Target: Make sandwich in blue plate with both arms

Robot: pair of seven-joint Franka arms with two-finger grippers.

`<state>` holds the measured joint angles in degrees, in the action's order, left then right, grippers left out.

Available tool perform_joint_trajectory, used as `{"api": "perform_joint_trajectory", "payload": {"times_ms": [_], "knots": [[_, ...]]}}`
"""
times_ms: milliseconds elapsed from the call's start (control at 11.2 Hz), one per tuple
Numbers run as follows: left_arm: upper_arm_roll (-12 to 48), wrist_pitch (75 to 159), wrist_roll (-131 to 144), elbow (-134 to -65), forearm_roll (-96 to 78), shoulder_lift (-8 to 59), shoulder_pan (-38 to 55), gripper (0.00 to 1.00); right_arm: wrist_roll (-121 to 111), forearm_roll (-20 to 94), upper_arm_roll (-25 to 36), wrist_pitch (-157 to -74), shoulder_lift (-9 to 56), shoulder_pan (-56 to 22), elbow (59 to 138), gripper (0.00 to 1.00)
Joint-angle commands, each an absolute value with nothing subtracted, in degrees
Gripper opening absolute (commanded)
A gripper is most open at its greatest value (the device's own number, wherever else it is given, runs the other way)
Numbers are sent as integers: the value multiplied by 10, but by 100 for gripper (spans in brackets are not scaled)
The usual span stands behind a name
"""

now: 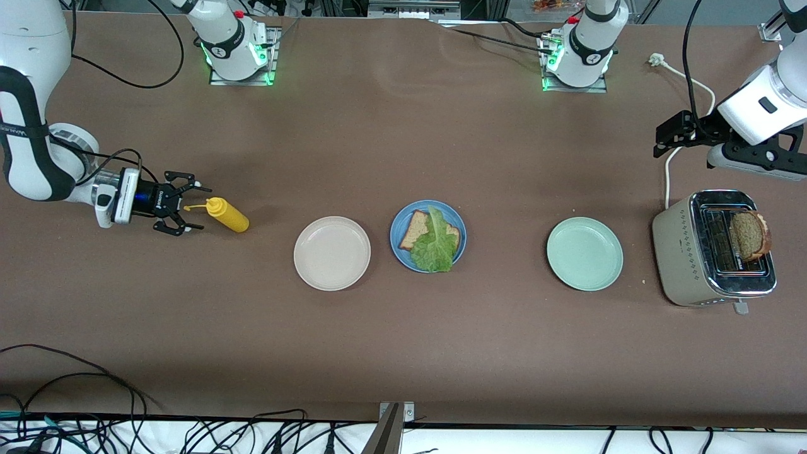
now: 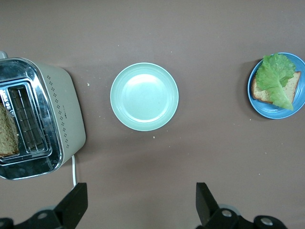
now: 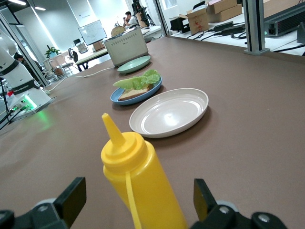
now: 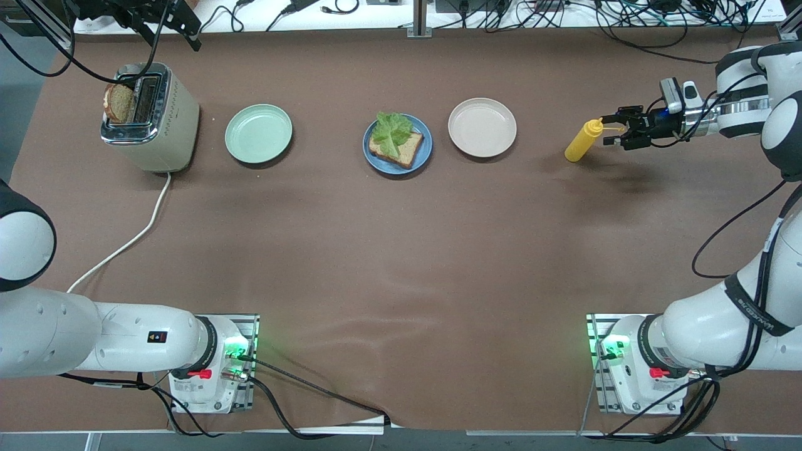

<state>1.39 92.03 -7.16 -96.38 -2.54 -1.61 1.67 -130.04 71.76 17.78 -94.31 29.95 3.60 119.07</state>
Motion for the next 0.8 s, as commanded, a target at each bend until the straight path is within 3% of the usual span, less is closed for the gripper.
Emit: {"api": "perform_joint_trajectory", "payload": {"times_ms": [0,713], "knots": [[13,906,-79,-943,-23,-6,17,100,-1308,729,167,-933,316,39,1179,100],[13,906,-79,-943,-23,-6,17,100,-1302,740,163,-928,323,38,1176,100]]}}
